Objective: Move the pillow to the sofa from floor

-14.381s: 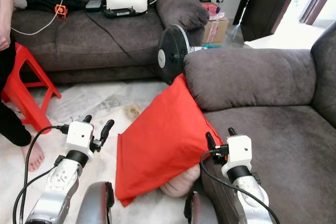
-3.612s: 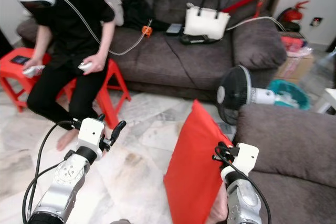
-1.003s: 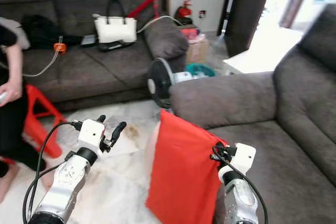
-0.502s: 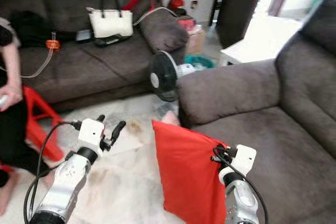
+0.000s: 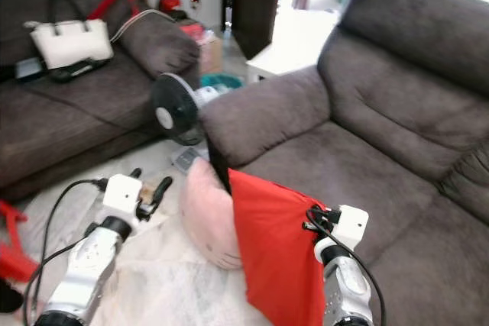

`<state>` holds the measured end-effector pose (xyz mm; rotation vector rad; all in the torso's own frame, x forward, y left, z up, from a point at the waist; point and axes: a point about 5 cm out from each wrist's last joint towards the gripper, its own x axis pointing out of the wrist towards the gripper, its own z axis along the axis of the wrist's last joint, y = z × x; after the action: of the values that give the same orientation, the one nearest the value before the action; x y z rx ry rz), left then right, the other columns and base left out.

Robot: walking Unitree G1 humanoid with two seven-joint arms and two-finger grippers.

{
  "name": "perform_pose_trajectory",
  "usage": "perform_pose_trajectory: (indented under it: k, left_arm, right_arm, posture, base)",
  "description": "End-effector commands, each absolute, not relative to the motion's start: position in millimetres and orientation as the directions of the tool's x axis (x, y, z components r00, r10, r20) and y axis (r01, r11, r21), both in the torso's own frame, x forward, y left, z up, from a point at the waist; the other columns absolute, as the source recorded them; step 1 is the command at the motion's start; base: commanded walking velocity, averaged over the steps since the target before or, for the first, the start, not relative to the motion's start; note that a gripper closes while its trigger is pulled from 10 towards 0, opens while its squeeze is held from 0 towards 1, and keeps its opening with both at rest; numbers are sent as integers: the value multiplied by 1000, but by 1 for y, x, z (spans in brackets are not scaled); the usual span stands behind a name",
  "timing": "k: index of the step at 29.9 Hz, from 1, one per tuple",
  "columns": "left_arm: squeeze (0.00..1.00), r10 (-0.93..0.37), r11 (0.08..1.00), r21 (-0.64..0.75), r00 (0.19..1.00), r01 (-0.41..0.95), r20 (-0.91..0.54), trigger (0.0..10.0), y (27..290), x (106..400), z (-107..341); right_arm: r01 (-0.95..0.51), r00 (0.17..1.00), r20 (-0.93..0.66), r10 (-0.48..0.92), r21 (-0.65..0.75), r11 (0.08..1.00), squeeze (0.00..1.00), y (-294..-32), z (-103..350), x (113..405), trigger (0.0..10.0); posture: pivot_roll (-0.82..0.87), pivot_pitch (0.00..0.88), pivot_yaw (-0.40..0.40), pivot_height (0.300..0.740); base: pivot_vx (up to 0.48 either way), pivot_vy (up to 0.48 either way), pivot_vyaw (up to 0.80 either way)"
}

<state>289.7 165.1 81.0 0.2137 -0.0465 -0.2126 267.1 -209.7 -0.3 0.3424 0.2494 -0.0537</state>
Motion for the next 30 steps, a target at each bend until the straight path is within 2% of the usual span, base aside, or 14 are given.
perform_pose_trajectory:
  k: [1,30]
  left_arm:
    - [0,-227,953,210,973,216,32,10000,160,291,83]
    - [0,-232,952,213,972,219,38,10000,160,292,85]
  right_arm:
    - [76,989,-145,-33,303,950,0,-218,21,282,10000]
    - [91,989,-140,-53,283,955,0,-227,24,282,10000]
  posture:
    - [112,0,-53,740]
    - [113,0,-51,740]
  base:
    - [0,0,-781]
    - [0,0,-781]
